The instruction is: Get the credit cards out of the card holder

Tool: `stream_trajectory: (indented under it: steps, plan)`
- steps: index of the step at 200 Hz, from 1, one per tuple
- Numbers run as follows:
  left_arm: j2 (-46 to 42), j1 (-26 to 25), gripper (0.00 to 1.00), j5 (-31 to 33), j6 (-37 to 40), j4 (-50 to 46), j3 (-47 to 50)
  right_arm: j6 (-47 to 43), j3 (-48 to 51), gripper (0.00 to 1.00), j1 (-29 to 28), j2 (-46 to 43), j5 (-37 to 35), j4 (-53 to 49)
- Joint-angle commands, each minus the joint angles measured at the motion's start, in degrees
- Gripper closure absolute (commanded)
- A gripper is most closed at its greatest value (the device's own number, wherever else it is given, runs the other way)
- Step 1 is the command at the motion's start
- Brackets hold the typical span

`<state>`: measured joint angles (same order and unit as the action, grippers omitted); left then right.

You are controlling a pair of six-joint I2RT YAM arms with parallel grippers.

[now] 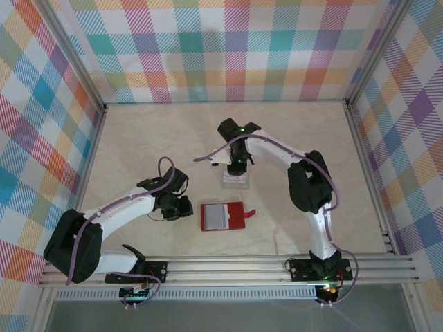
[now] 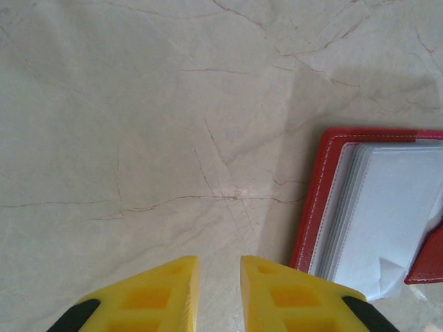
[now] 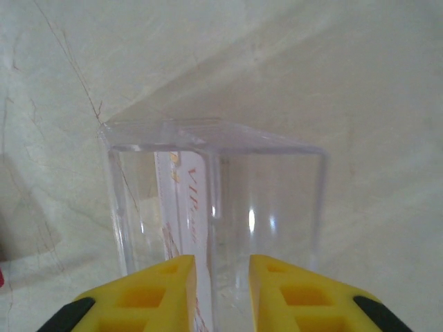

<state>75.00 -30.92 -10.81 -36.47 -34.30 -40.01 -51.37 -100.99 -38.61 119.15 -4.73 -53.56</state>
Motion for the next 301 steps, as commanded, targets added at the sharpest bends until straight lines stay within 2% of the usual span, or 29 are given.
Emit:
stream_trajectory:
  steps: [1, 76, 157, 198, 225, 254, 277, 301]
  plan:
    - [0.77, 0.59, 0.77, -1.46, -0.55, 0.69, -1.28, 1.18, 1.19, 0.7, 0.07, -4.31, 0.62, 1.9]
    - [1.78, 0.59, 0.77, -2.38, -0.45, 1.52, -2.33, 1.82, 6.33, 0.68, 0.04, -2.35, -4.12, 12.0]
    - [0.52, 0.51, 0.77, -2.56, -0.67, 0.82, -1.89, 1.17, 9.9, 0.62, -0.33, -2.25, -1.68, 12.41]
    - [1.19, 0.18, 0.77, -3.07, -0.67, 1.5, -2.54, 3.36, 10.11, 0.59, -0.34, -5.92, -2.66, 14.31]
    - [2.96, -0.44, 0.78, -4.18, -0.28, 2.81, -3.69, 8.5, 10.59, 0.57, -0.32, -9.1, -2.74, 14.77]
    - [4.82, -1.79, 0.78, -4.75, -0.61, 4.66, -5.03, 17.87, 12.99, 0.55, -0.33, -12.46, -0.44, 13.66]
    - [6.41, -3.12, 0.8, -5.39, -0.44, 6.24, -5.89, 29.75, 16.52, 0.52, -0.41, -16.21, 0.13, 15.11]
    - [8.17, -4.69, 0.81, -5.82, -0.17, 7.4, -6.73, 43.21, 21.07, 0.54, -0.41, -20.04, 1.7, 16.82]
